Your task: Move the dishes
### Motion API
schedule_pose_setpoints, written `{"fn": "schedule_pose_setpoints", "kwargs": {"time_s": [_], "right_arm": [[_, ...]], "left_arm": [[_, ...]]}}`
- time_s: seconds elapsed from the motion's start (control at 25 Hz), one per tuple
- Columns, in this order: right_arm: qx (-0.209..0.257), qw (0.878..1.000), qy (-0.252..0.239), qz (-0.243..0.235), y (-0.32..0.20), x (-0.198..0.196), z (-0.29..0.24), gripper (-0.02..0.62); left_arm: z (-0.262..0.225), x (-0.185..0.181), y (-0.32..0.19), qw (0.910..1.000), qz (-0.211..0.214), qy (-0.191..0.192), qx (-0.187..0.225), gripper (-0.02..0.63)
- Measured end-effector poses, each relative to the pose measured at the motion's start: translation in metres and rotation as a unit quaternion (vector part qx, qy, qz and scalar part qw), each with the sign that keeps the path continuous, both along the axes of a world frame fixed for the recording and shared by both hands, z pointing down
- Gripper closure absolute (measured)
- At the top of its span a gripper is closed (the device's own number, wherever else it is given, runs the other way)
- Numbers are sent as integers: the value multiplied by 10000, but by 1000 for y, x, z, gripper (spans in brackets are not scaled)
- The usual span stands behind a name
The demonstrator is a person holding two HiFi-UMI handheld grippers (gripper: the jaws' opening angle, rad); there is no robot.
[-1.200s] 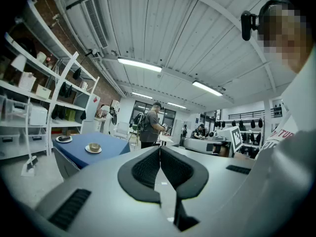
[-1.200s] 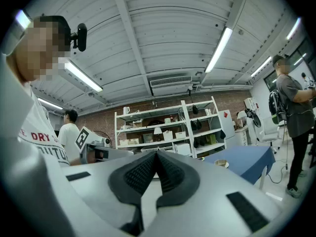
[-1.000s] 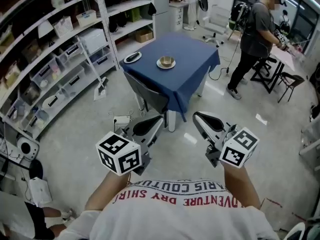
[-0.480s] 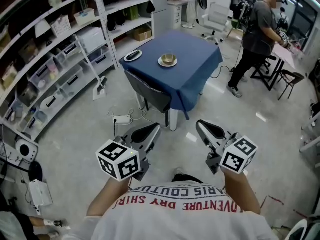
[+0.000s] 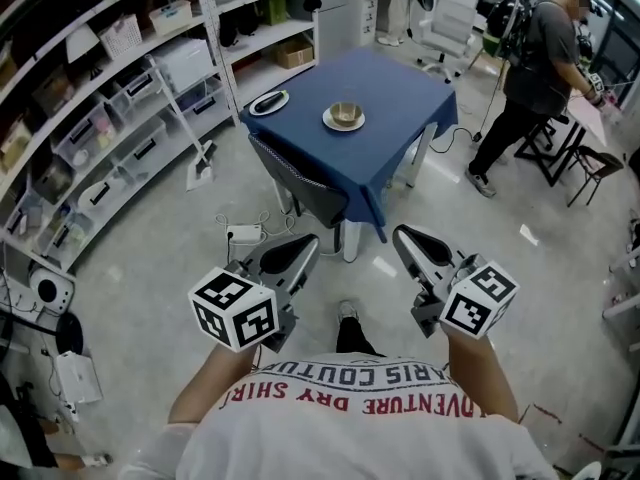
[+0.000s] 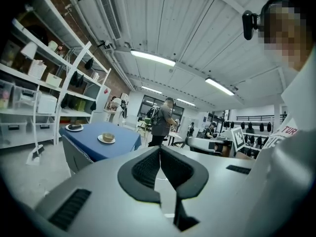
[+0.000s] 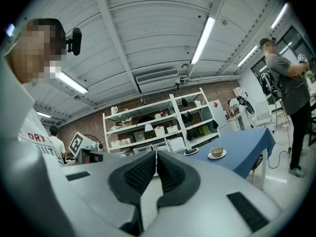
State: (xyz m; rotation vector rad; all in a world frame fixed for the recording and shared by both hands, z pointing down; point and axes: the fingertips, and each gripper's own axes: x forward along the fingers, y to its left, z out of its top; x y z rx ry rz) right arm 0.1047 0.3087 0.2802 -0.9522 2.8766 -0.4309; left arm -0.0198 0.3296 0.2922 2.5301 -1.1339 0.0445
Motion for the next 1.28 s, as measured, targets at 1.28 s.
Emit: {"fn": "schedule_pose_setpoints", "kwargs": {"time_s": [1.28], "right_arm": [[-339,9983,35,-481,-355,-12,29,570]], "left_arm": [[17,-9,-350,9987,-416,-201,-223,578]]}}
